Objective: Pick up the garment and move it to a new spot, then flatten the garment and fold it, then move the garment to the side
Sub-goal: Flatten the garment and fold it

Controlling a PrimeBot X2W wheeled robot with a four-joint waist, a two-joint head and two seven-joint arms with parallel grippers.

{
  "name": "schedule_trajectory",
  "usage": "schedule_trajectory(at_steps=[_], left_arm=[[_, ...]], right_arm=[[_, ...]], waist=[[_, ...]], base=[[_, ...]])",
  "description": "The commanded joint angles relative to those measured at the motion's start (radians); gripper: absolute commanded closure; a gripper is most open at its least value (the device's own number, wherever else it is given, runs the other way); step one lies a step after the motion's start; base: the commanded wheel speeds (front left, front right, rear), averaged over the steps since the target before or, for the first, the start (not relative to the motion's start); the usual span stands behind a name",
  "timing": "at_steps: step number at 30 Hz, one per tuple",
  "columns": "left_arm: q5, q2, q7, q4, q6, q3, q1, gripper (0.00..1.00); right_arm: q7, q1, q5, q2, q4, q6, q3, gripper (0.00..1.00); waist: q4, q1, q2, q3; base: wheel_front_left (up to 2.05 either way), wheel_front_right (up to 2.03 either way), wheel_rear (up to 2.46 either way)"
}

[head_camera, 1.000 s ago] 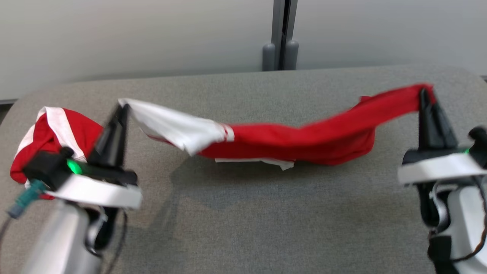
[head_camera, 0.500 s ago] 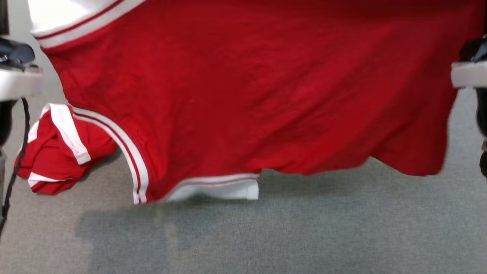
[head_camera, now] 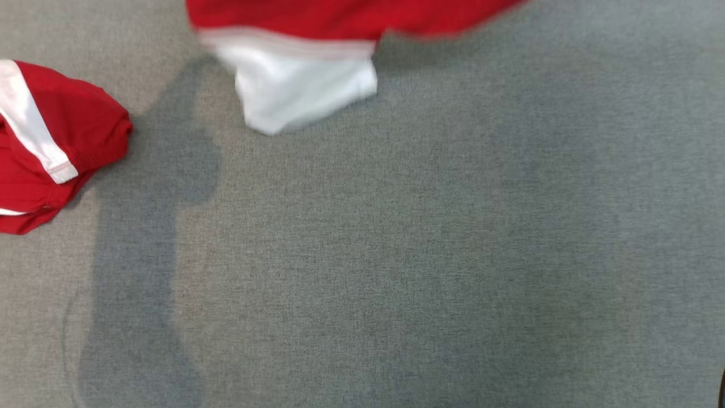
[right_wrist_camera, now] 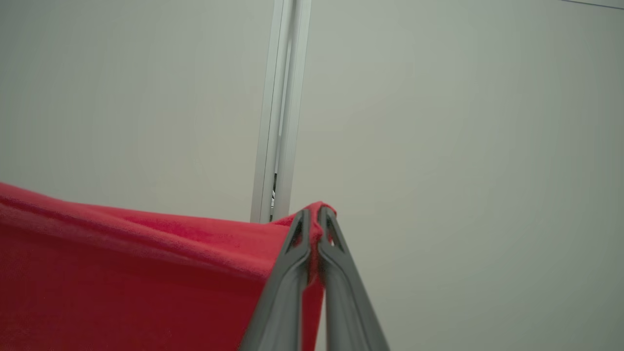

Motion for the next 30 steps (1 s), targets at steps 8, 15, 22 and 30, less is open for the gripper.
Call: schedule_trajectory(at_steps=[8,15,22,30], left_arm=[[-0.052,-0.090,-0.006,0.088,-0.011,0.030,0.150,1.00],[-0.079,-0.229,-0.006,0.086,-0.015,0.108,0.540,1.00],[-0.058,-0.338,-0.006,0.097,-0.017,0.150,0.836,1.00],[-0.055,-0.382,-0.006,0.102,-0.018,0.150,1.099,1.00]], right_arm=[[-0.020,0.088,-0.012,0.003,0.086,-0.001,-0.013,1.00],[-0.020,0.451,0.063,0.029,0.039,-0.001,0.004,1.00],[-0.020,0.756,0.134,0.054,0.013,-0.001,0.006,1.00],[-0.020,1.025,0.190,0.087,0.070,-0.001,0.049,1.00]], waist=[[0.014,0.0000,0.0000,0.037],[0.011,0.0000,0.0000,-0.023],[0.005,0.0000,0.0000,-0.122],[0.004,0.0000,0.0000,-0.300]], base=[[0.00,0.00,0.00],[0.00,0.00,0.00],[0.00,0.00,0.00],[0.00,0.00,0.00]])
